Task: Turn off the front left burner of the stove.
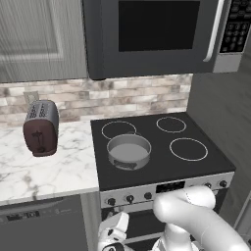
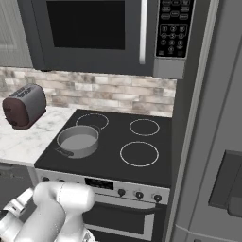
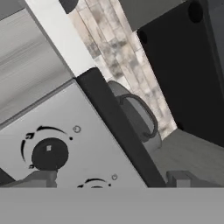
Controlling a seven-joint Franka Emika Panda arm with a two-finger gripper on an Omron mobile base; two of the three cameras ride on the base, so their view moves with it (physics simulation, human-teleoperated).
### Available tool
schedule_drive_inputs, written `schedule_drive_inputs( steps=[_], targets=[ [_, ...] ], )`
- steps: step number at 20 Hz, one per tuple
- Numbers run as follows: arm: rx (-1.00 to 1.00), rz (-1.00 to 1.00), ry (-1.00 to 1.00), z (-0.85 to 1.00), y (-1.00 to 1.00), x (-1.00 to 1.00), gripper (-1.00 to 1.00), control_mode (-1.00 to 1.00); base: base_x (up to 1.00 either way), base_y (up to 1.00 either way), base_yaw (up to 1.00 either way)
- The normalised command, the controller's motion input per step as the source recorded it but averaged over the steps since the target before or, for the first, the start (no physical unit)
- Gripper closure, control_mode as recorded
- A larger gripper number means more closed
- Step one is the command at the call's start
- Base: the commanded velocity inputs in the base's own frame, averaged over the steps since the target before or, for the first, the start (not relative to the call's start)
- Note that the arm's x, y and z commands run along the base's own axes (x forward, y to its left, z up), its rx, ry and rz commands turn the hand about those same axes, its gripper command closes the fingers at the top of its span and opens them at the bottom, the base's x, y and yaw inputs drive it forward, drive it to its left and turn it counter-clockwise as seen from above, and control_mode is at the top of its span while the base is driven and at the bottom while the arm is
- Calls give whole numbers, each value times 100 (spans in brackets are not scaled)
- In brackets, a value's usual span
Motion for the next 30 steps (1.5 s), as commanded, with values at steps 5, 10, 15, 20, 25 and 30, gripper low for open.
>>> schedule_drive_inputs(
  steps=[5,10,15,20,25,30],
  targets=[
    [0,10,11,0,0,0,-100,-100,0,0,0],
    [0,11,3,0,-7,5,-100,-100,0,0,0],
    [0,14,0,0,-1,15,-100,-100,0,0,0],
    [0,13,0,0,0,17,-100,-100,0,0,0],
    [0,11,1,0,0,10,-100,-100,0,0,0],
    [0,9,6,0,0,6,-100,-100,0,0,0]
  ],
)
